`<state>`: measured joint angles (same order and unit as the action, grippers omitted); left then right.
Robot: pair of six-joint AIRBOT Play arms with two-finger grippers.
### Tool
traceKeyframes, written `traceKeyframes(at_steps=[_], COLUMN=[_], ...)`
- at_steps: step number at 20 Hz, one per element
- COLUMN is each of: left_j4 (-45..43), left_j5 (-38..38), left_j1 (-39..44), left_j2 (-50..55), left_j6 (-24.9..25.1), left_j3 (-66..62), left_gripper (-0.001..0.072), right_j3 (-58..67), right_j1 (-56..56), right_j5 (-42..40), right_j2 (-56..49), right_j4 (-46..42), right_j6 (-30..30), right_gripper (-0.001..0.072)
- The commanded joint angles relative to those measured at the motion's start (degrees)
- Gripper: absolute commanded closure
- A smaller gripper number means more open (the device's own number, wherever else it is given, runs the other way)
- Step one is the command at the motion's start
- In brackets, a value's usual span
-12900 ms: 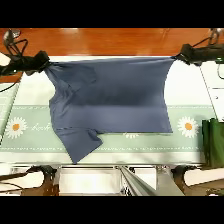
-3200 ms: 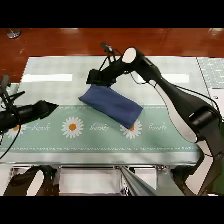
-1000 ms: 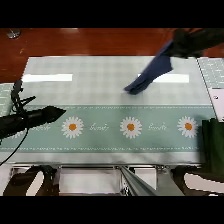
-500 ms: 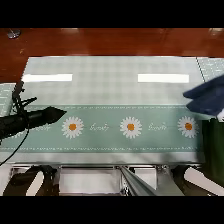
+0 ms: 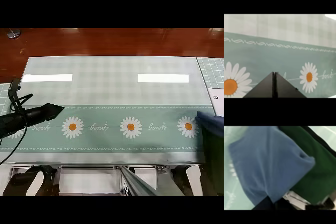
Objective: Fold the shirts.
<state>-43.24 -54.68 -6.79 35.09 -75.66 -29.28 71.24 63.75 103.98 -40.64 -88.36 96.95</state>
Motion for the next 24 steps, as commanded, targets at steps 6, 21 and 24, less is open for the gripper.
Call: traceKeyframes(at_steps=[6,21,24], left_j4=[0.0,-36.3,-36.3], left_j5=[2.0,-5.7,-2.3], left_j1=[-3.3,21.6,18.9], left_j2=[2.0,33.1,34.4], left_j6=[3.6,-16.5,-26.8], left_j3=[-8.0,-36.2,-29.4], left_gripper=[0.0683,0.0683,0.0683], right_j3=[-4.5,7.8,3.2], right_j1=[2.9,-73.3,-73.3], right_j5=[-11.9,-35.0,-38.2], right_j2=[0.1,-39.5,-43.7], right_j4=[7.3,1.8,2.8], right_j6=[-0.7,-1.8,3.3], right_gripper=[0.0104,0.0688,0.0687])
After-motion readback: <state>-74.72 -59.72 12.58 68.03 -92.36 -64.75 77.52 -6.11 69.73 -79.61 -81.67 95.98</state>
